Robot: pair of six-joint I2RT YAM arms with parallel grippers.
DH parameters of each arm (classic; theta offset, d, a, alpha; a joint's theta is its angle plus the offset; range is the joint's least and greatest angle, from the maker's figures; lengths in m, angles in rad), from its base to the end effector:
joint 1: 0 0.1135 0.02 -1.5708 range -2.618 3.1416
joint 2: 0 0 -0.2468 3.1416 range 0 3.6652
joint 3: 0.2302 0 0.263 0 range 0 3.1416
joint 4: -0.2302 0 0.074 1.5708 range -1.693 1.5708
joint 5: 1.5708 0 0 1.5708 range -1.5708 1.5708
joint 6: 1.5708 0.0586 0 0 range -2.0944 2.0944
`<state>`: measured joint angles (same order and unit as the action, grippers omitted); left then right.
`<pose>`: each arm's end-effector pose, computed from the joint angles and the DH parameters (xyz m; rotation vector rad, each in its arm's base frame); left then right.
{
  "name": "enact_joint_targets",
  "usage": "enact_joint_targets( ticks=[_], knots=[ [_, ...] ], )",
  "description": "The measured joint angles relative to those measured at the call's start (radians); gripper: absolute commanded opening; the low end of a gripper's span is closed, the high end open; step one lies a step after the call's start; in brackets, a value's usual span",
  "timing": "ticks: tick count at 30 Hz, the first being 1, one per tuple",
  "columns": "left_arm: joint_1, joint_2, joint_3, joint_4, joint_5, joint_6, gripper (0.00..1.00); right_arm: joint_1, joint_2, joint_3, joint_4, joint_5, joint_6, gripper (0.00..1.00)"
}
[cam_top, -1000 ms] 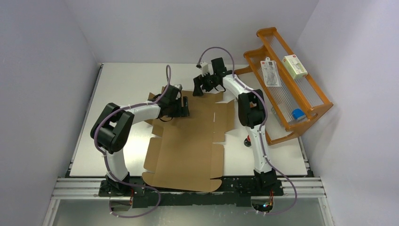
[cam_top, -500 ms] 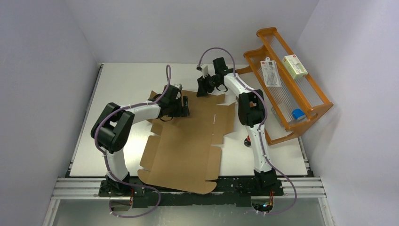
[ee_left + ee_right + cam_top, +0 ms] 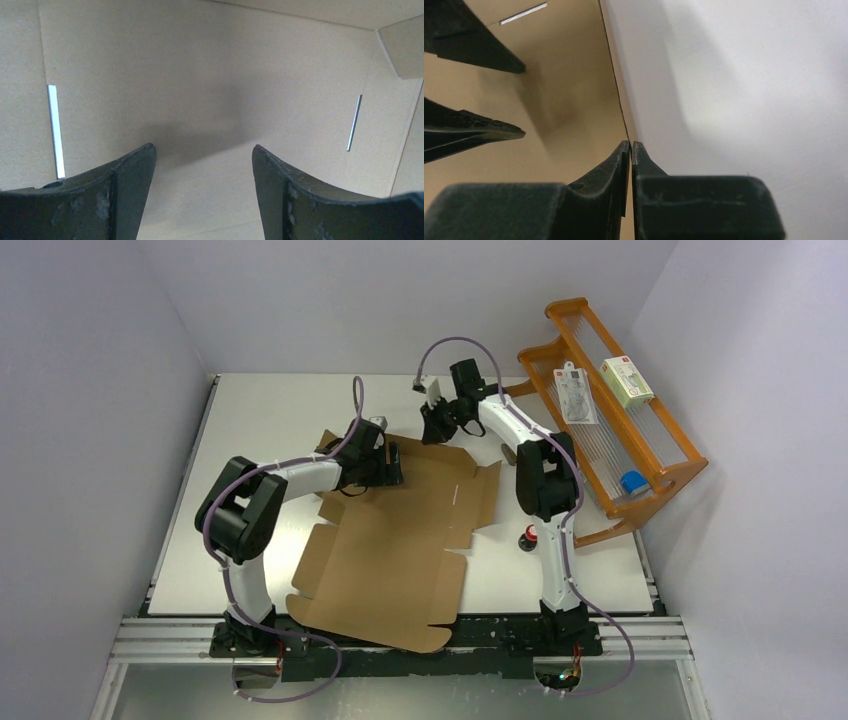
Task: Fold the paper box
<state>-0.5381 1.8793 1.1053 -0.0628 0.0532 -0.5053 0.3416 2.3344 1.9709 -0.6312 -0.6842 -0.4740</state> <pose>0.3494 -0.2122 0.1142 0.0660 2.4778 -0.5320 0.4741 0.2079 0.1567 -1.1900 2.1130 0.8096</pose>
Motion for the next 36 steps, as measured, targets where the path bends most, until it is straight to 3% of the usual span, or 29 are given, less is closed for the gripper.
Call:
enact_joint_targets(
  ticks=[6, 11, 16, 23, 36],
  knots=[
    [0.002, 0.004, 0.001, 0.012, 0.000, -0.006, 0.76, 0.065, -0.101, -0.132, 0.064, 0.117, -0.046, 0.03],
    [0.005, 0.004, 0.001, 0.014, 0.000, -0.007, 0.76, 0.075, -0.122, -0.171, 0.108, 0.177, -0.057, 0.25],
    [0.005, 0.004, 0.001, 0.018, 0.000, -0.008, 0.77, 0.082, -0.088, -0.118, 0.094, 0.200, -0.067, 0.30],
    [0.007, -0.009, -0.006, 0.014, 0.000, -0.008, 0.77, 0.087, -0.053, -0.073, 0.074, 0.218, -0.085, 0.01],
    [0.007, -0.225, -0.181, -0.008, -0.005, -0.020, 0.74, 0.099, -0.158, -0.075, 0.081, 0.295, -0.134, 0.00]
  ],
)
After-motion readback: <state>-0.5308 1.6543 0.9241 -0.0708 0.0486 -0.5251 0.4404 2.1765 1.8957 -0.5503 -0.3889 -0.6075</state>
